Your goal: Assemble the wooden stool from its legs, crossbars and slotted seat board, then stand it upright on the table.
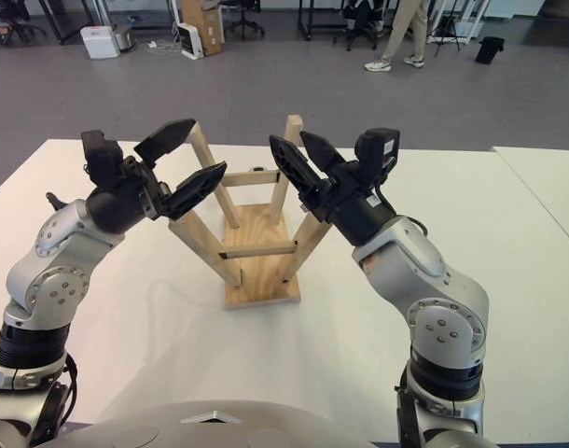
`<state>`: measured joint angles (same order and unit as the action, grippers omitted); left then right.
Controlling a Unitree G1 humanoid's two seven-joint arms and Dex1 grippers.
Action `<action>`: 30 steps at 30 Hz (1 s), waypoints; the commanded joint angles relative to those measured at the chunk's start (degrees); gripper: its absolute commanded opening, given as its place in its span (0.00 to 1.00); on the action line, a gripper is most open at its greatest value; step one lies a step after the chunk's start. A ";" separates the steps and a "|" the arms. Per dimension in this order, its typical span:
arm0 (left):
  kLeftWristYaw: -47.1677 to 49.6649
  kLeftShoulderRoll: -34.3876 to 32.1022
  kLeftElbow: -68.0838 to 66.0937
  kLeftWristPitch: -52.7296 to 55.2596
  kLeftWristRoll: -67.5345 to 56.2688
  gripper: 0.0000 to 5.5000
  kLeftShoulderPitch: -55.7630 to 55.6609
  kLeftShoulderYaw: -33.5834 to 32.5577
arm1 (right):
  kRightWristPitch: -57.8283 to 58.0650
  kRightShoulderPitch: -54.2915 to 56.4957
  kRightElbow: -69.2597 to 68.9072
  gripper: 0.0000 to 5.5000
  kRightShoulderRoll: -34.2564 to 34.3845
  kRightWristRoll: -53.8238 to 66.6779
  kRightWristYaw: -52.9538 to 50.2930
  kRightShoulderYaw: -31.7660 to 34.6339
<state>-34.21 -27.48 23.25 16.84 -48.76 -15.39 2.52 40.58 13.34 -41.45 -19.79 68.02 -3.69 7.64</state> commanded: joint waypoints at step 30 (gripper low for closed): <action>-0.01 3.11 -7.05 9.67 8.96 0.97 5.06 20.30 | -5.50 -12.29 5.01 0.57 0.82 5.12 3.46 -5.96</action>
<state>-31.35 -25.84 20.57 15.44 -48.67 -17.41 3.86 28.66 0.24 -40.32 -19.25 76.06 -0.14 10.72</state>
